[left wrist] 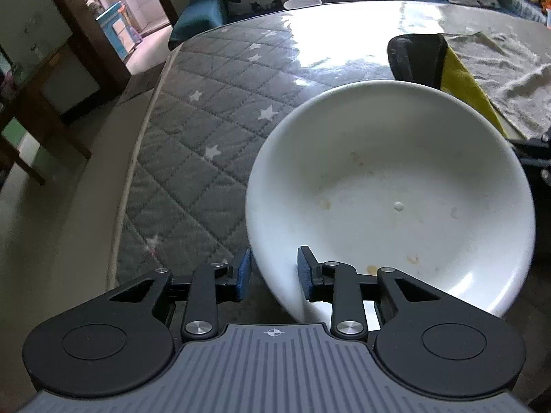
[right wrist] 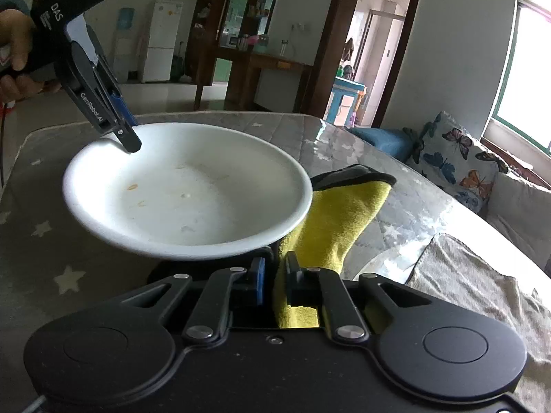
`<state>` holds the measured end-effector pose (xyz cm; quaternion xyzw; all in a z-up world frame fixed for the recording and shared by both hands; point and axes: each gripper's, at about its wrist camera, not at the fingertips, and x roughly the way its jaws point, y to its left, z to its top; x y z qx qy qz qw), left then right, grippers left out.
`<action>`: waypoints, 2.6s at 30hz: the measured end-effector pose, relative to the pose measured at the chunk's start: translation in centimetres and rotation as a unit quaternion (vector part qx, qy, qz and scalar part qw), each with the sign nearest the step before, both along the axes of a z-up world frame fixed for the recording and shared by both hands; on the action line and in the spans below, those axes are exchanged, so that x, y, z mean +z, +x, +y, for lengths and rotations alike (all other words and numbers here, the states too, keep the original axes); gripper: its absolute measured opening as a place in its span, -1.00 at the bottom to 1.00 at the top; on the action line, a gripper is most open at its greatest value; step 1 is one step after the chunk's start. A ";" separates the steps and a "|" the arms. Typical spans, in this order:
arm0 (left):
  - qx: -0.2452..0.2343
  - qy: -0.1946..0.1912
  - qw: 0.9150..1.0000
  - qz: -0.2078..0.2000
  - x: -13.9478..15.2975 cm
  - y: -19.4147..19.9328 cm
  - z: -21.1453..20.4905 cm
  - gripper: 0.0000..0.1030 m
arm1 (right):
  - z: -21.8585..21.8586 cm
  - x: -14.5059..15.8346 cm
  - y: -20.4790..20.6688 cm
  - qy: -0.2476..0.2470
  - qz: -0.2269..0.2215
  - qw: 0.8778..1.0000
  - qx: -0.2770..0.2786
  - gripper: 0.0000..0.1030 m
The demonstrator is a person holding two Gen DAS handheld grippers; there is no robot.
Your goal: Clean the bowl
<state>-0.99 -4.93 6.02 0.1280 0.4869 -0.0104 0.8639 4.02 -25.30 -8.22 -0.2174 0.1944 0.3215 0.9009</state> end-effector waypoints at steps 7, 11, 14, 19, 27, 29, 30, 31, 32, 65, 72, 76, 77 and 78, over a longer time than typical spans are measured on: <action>0.005 -0.013 1.000 -0.001 -0.1 -1.3 -0.3 -0.25 | 0.2 0.0 -2.5 -0.001 0.006 1.000 0.009 -0.77; 0.005 -0.011 1.000 -0.006 -0.1 -1.6 -0.4 -0.26 | 0.3 0.0 -3.5 -0.004 0.007 1.000 0.021 -0.77; -0.002 -0.005 1.000 -0.007 -0.2 -1.5 -0.5 -0.29 | 0.3 -0.1 -3.3 -0.004 0.005 1.000 0.021 -0.77; -0.017 0.009 1.000 -0.007 -0.3 -1.2 -0.6 -0.28 | 0.6 -0.2 -2.2 0.001 -0.002 1.000 0.019 -0.77; -0.044 0.037 0.998 -0.008 -0.5 0.0 -0.6 -0.29 | 0.8 -0.5 -1.1 -0.001 -0.009 1.000 0.024 -0.77; -0.054 0.045 0.998 -0.007 -0.6 0.6 -0.6 -0.30 | 0.7 -0.5 -0.7 -0.001 -0.011 1.000 0.022 -0.77; -0.059 0.049 0.997 -0.007 -0.7 0.9 -0.7 -0.30 | 0.6 -0.6 -0.4 -0.002 -0.012 1.000 0.021 -0.77; -0.065 0.052 0.997 -0.007 -0.7 1.1 -0.7 -0.30 | 0.6 -0.6 -0.1 -0.002 -0.012 1.000 0.022 -0.77; -0.072 0.056 0.996 -0.007 -0.8 1.4 -0.7 -0.30 | 0.6 -0.6 0.1 -0.004 -0.013 1.000 0.023 -0.77; -0.035 0.048 0.998 -0.035 1.1 1.8 0.6 -0.21 | -0.6 -0.2 4.7 0.012 0.001 1.000 -0.025 -0.07; -0.016 0.024 0.999 -0.030 1.3 0.3 1.3 -0.19 | -1.6 -0.4 6.6 0.054 0.064 0.996 -0.025 -0.07; -0.004 0.006 1.000 -0.022 1.5 -0.2 1.5 -0.19 | -2.1 -0.2 7.2 0.066 0.082 0.994 -0.023 -0.07; -0.004 0.002 1.000 -0.020 1.5 -0.4 1.5 -0.19 | -2.2 -0.2 7.3 0.066 0.085 0.994 -0.021 -0.09; -0.003 -0.004 1.000 -0.016 1.5 -0.6 1.5 -0.19 | -2.1 -0.2 7.3 0.066 0.086 0.994 -0.020 -0.18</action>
